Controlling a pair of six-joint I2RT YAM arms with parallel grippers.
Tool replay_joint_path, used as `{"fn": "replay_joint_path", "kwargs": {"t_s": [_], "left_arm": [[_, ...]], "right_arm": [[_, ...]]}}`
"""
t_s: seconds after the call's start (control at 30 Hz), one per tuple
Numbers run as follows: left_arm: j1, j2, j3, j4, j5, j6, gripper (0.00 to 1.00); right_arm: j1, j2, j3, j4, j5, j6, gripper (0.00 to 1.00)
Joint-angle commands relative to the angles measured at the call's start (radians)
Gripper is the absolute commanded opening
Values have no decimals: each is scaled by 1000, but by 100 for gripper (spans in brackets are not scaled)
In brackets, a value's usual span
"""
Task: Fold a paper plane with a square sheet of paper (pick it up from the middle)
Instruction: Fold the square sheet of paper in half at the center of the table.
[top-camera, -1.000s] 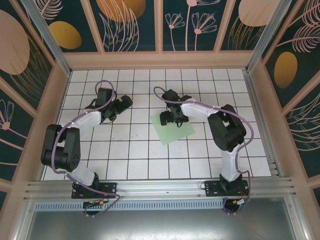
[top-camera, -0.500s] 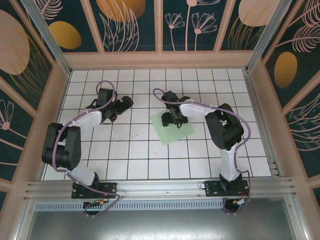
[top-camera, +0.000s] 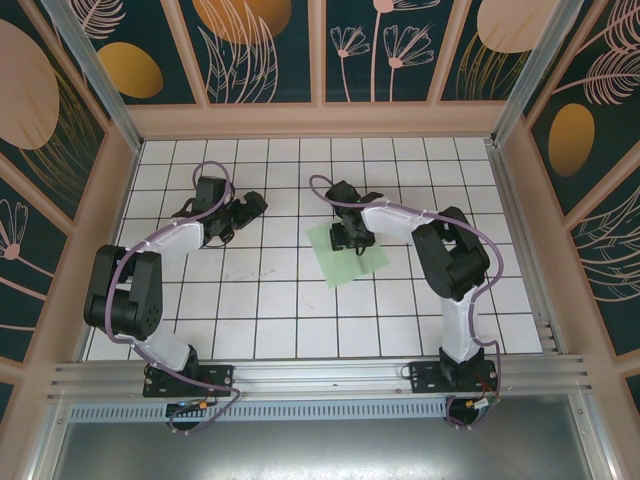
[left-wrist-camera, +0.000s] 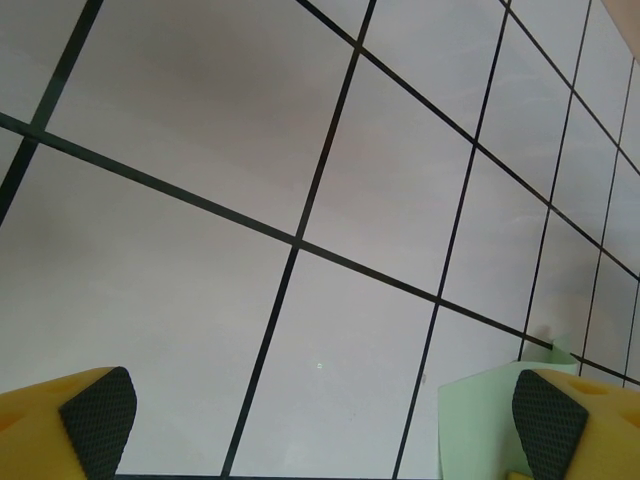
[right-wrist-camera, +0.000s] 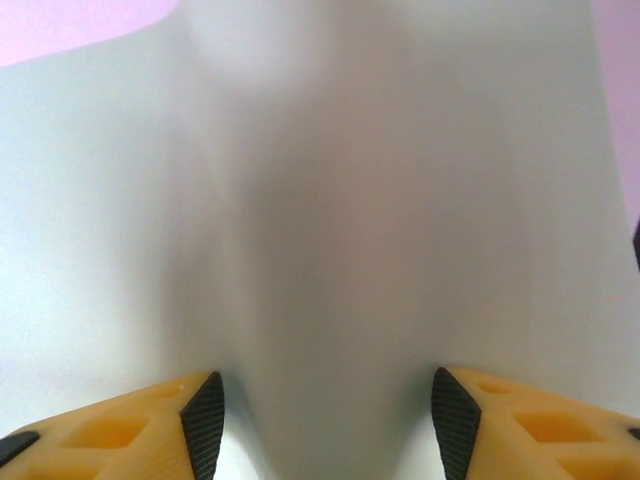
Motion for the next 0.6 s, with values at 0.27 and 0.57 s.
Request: {"fn": "replay_joint_path", "kwargs": {"t_s": [0.27, 0.57], "left_arm": [[8, -9, -51, 133, 161, -24, 99], [-24, 0, -98, 324, 392, -76, 99]], "right_arm": [[-118, -197, -183, 270, -358, 172, 35], [-251, -281, -355, 644, -826, 318, 33]]}}
